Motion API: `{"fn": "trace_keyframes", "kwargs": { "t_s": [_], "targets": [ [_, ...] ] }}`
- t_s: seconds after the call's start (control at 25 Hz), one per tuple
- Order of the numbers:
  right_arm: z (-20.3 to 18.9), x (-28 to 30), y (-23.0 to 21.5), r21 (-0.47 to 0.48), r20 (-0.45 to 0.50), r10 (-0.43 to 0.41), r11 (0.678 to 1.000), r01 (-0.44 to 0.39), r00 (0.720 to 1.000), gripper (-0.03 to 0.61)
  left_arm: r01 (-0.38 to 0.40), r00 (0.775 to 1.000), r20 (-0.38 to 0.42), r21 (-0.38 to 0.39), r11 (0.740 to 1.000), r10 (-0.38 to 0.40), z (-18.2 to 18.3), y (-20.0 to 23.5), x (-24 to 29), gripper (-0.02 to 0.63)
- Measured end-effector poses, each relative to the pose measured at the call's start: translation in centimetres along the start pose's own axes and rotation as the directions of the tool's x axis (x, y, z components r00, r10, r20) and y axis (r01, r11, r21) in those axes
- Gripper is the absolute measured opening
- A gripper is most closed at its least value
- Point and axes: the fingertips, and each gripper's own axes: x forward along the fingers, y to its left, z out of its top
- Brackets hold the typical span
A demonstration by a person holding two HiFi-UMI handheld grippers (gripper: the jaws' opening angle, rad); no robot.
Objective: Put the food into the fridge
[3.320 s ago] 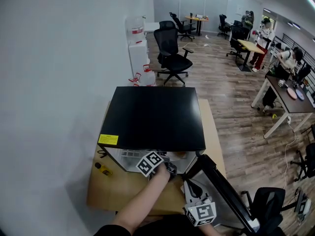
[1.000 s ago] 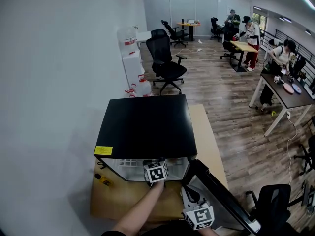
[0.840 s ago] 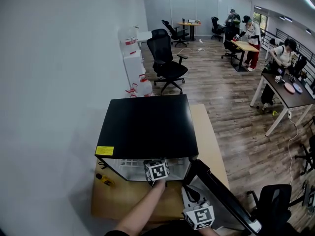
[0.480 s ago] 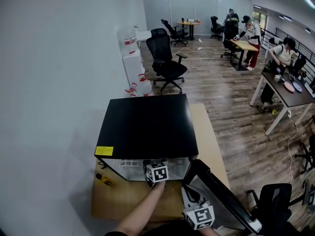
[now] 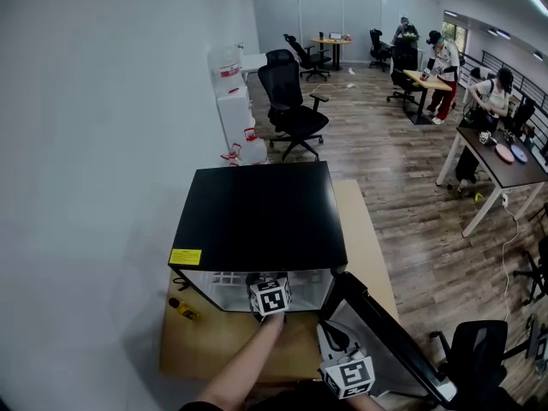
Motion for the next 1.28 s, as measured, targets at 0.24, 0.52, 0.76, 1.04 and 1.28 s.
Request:
{"fn": "trace_keyframes", "kwargs": {
  "t_s": [0.24, 0.52, 0.76, 1.04, 1.28],
  "targets": [
    [-0.1, -0.8, 0.8, -0.008, 0.018, 0.018, 1.000, -0.018, 1.000, 0.060, 0.026, 0.999, 0.024, -0.067, 0.997, -0.025, 0.9, 0.3, -2.2, 0.298],
    [-0.2, -2.4, 2.6, -0.023, 0.016, 0.007, 1.000, -0.007, 1.000, 0.060, 0.045, 0.998, 0.046, -0.094, 0.995, -0.040, -0.3, 1.2, -6.6, 0.298],
    [1.2, -3.7, 5.6, 0.006, 0.071, 0.034, 0.999, -0.035, 0.997, 0.060, 0.087, 0.992, 0.099, -0.092, 0.992, -0.078, -0.6, 1.5, -11.5, 0.298],
    [1.3, -6.5, 9.1, -0.012, 0.072, 0.029, 1.000, -0.028, 0.997, 0.060, 0.099, 0.985, 0.147, -0.047, 0.994, -0.091, -1.5, 2.9, -19.9, 0.298],
    [0.8, -10.4, 12.6, -0.030, 0.062, 0.026, 0.999, -0.025, 0.998, 0.060, 0.104, 0.983, 0.156, -0.070, 0.992, -0.092, -4.8, 5.0, -28.5, 0.298]
  ]
}}
